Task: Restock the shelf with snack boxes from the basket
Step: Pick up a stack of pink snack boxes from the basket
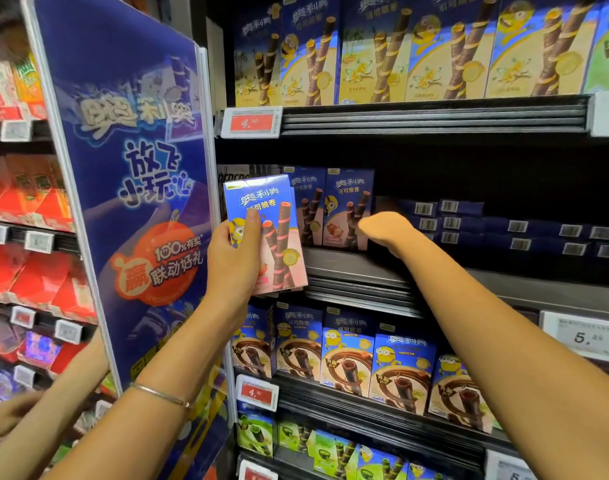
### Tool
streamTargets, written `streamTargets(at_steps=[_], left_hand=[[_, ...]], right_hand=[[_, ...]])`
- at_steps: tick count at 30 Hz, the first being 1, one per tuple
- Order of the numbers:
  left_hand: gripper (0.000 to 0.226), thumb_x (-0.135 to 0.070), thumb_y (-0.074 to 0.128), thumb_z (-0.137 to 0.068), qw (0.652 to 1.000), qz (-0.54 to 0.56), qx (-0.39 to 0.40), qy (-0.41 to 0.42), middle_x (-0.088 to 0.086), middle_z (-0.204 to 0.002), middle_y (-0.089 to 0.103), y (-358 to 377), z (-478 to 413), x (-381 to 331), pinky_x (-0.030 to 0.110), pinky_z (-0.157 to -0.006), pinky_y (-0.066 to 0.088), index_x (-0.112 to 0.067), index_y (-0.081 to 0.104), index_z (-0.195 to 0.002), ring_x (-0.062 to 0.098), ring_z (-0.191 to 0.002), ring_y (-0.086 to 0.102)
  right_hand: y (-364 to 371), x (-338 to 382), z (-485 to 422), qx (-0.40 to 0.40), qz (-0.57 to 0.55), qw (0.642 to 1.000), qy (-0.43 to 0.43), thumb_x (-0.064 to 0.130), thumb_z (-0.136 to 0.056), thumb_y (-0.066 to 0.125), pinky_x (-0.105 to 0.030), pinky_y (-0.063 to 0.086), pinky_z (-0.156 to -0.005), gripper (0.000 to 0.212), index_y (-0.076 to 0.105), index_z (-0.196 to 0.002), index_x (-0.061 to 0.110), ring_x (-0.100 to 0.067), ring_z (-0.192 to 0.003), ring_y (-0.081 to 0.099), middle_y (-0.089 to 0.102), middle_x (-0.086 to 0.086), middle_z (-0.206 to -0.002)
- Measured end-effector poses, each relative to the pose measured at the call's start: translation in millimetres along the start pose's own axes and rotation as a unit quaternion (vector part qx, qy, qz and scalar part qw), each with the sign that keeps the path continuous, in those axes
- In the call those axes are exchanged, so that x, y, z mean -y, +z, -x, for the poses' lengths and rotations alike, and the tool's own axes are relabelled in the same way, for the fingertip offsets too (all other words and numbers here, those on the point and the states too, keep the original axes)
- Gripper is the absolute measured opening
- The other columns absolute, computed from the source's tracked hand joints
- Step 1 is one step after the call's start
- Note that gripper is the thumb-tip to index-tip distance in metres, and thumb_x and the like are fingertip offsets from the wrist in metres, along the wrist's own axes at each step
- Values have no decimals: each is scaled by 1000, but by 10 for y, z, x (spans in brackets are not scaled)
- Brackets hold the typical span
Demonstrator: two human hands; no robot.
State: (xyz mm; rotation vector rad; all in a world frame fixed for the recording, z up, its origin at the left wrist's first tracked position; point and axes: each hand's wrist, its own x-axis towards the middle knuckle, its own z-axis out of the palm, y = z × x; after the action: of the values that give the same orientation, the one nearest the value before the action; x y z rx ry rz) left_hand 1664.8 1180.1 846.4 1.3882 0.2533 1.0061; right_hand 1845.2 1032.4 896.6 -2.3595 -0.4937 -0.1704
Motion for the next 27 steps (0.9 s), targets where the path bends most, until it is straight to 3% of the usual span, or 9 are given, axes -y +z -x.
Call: streamTargets(at_steps=[3,6,8,11,13,16,21,24,27], left_hand=[[37,-55,58,-104,1000,2,-6,11,17,-105,74,39,2,-22,56,-89,59,-18,62,-100,38,-98,74],[48,-54,55,-106,1000,-1,8,23,13,-107,75,157,0,-47,53,-83,60,-7,63,-116,34,-96,75],[53,-51,53,-108,999,17,16,29,11,-113,76,279,-1,-67,43,-79,63,-2,60,-127,27,-95,76],[51,-52,43,-110,999,31,26,32,1,-112,79,441,13,-105,34,-75,66,-8,62,-127,17,-96,79],[53,-62,37,-109,998,52,40,18,-12,-101,79,495,14,-98,31,-70,64,-16,63,-119,13,-91,79],[63,-66,36,-107,993,90,70,-17,0,-120,77,554,3,-66,42,-87,63,-14,64,-129,19,-105,77],[25,-22,54,-110,999,8,5,32,2,-110,73,503,-111,37,29,-62,57,-9,62,-129,16,-86,70],[26,-22,53,-110,999,-8,-8,33,4,-104,70,405,-172,55,19,-48,51,-8,60,-131,13,-75,64],[31,-23,52,-111,999,-15,-19,36,8,-111,69,358,-217,58,16,-46,49,-5,57,-135,12,-76,63]], right_hand=[[-112,70,317,-101,-120,985,-70,37,-97,59,-35,43,-75,29,64,-100,8,-28,-95,61,68,-12,-108],[-138,205,755,17,-257,956,-141,53,-92,65,-37,59,-82,37,68,-107,20,-16,-99,70,73,3,-105],[-95,269,966,91,-241,954,-151,56,-84,72,-38,61,-83,46,66,-115,22,-11,-97,72,74,6,-105],[-90,271,1061,38,-176,968,-177,48,-81,80,-35,61,-83,44,65,-113,21,-5,-88,73,75,8,-101],[-160,235,1077,31,-173,970,-170,44,-82,79,-41,60,-86,40,68,-112,20,-11,-92,73,75,6,-104],[-273,125,1072,38,-206,967,-146,35,-84,79,-51,59,-87,34,68,-111,17,-23,-95,74,75,-2,-105],[-510,-217,986,24,-280,954,-100,19,-88,77,-50,63,-75,26,66,-109,9,-24,-83,77,76,-12,-101],[-665,-510,838,-27,-292,954,-68,10,-86,78,-52,63,-76,18,67,-101,9,-24,-82,76,76,-14,-100],[-741,-748,631,-91,-208,974,-19,21,-82,81,-54,59,-85,25,70,-98,5,-32,-94,72,74,-15,-99]])
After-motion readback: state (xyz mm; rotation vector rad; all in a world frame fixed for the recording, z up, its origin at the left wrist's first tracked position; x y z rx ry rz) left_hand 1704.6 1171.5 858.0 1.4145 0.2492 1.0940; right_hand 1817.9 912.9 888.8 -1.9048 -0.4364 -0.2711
